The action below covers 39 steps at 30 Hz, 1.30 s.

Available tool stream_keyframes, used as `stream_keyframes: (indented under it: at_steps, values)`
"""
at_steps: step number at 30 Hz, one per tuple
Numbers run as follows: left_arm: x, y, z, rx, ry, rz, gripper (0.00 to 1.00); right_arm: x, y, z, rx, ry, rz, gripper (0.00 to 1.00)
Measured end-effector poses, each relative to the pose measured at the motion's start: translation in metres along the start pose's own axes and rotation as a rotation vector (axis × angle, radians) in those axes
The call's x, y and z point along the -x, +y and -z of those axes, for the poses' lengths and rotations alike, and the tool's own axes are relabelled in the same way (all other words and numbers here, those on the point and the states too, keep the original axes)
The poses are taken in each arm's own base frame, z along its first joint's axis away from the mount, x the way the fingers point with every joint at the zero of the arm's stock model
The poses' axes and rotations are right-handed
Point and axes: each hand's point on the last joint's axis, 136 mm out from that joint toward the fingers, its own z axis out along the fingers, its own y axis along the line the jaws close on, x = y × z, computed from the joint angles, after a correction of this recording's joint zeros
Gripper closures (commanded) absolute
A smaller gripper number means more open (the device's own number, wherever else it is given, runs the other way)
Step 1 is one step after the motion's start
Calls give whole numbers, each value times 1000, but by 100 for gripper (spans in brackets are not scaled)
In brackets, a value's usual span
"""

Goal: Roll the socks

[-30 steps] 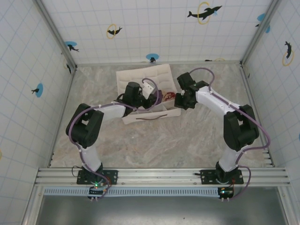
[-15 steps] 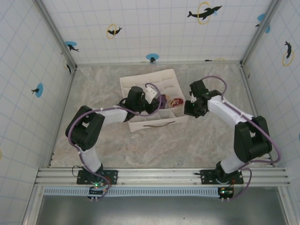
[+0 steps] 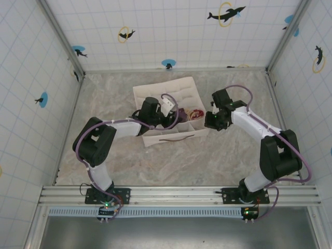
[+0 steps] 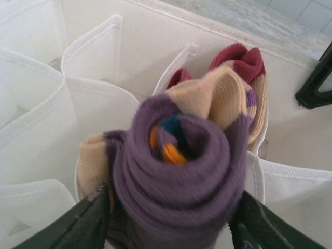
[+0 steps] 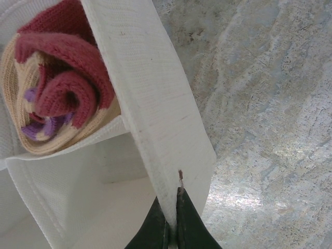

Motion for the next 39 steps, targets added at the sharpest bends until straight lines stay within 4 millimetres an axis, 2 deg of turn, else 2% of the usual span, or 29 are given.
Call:
stream_keyframes:
  at_steps: [1, 2, 12, 17, 22, 25, 27, 29, 32, 33, 37, 39]
  values:
    - [-1, 0, 0, 0, 1, 1, 20, 0, 0, 0, 0, 0, 0, 100]
    - [-2, -1, 1, 0, 2, 2, 19, 0, 0, 0, 0, 1, -1, 100]
    - [16, -2, 9, 13, -16, 19, 13, -3, -2, -1, 6, -16, -22, 100]
    - [46, 1, 13, 27, -59, 24, 5, -1, -5, -1, 0, -44, -75, 100]
    - [74, 8, 29, 66, -105, 34, 3, 8, -7, -1, -13, -82, -132, 100]
    - [83, 19, 42, 109, -120, 49, 2, 14, -4, -3, -12, -89, -155, 85]
    - [85, 29, 51, 153, -121, 71, 2, 23, 2, -5, 7, -94, -161, 66]
    - [85, 38, 59, 203, -118, 87, 2, 30, 9, -6, 33, -108, -156, 53]
    - [90, 52, 78, 299, -123, 97, 2, 36, 19, -4, 71, -130, -140, 8]
    - [92, 55, 85, 333, -130, 98, 2, 38, 21, -3, 81, -136, -136, 0]
    - [95, 66, 116, 457, -169, 108, 2, 46, 33, 13, 115, -198, -88, 0]
    - [86, 73, 130, 510, -175, 130, 2, 52, 37, 28, 119, -254, -49, 0]
